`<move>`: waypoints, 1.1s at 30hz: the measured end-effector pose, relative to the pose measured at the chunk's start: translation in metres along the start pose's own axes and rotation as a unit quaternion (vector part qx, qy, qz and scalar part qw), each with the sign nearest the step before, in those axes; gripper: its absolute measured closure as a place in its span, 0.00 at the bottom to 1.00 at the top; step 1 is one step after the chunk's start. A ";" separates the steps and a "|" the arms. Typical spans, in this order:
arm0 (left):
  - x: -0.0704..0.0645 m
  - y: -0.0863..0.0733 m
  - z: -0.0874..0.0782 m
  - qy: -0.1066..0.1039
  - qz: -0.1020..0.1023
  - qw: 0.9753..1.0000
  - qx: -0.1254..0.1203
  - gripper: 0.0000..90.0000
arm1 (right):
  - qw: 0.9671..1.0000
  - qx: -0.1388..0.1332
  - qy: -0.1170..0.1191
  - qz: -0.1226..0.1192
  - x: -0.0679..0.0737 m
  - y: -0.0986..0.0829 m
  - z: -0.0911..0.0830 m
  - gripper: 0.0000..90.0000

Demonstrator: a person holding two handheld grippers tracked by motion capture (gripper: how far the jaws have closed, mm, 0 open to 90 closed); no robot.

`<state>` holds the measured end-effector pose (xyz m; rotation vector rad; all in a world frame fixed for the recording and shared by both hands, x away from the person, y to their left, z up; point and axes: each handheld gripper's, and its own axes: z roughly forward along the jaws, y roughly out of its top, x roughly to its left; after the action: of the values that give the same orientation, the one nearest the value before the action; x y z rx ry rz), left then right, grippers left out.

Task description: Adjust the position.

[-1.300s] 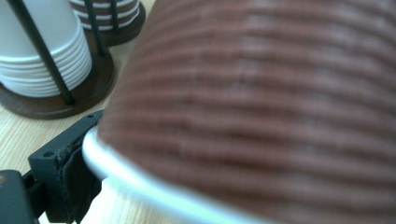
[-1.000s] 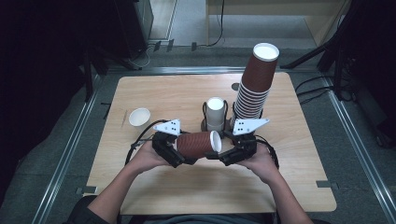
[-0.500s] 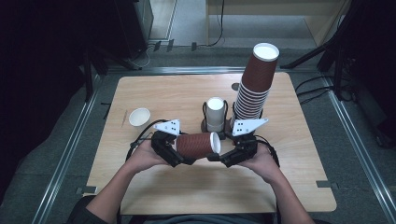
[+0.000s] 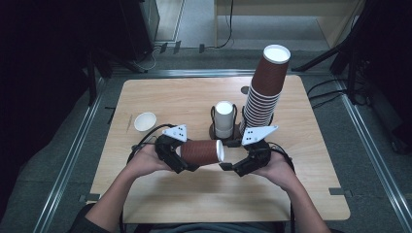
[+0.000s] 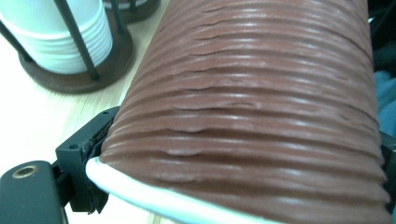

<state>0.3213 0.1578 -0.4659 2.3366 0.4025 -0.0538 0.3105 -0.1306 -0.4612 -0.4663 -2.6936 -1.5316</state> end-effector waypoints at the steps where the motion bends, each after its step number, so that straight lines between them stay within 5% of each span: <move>1: 0.000 0.000 0.001 0.004 0.003 1.000 0.009 0.08 | 1.000 0.007 -0.002 -0.002 0.000 -0.001 0.001 0.21; 13: 0.001 0.002 0.014 0.011 0.005 0.997 0.070 0.08 | 0.999 0.028 -0.008 -0.014 0.001 -0.001 0.006 0.21; 33: -0.008 0.008 0.038 -0.002 0.026 0.993 0.118 0.08 | 0.995 0.086 0.013 -0.057 0.009 0.002 0.037 0.21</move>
<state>0.3188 0.1236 -0.4861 2.5785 0.3493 -0.0864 0.3074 -0.0963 -0.4779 -0.2912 -2.8448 -1.3003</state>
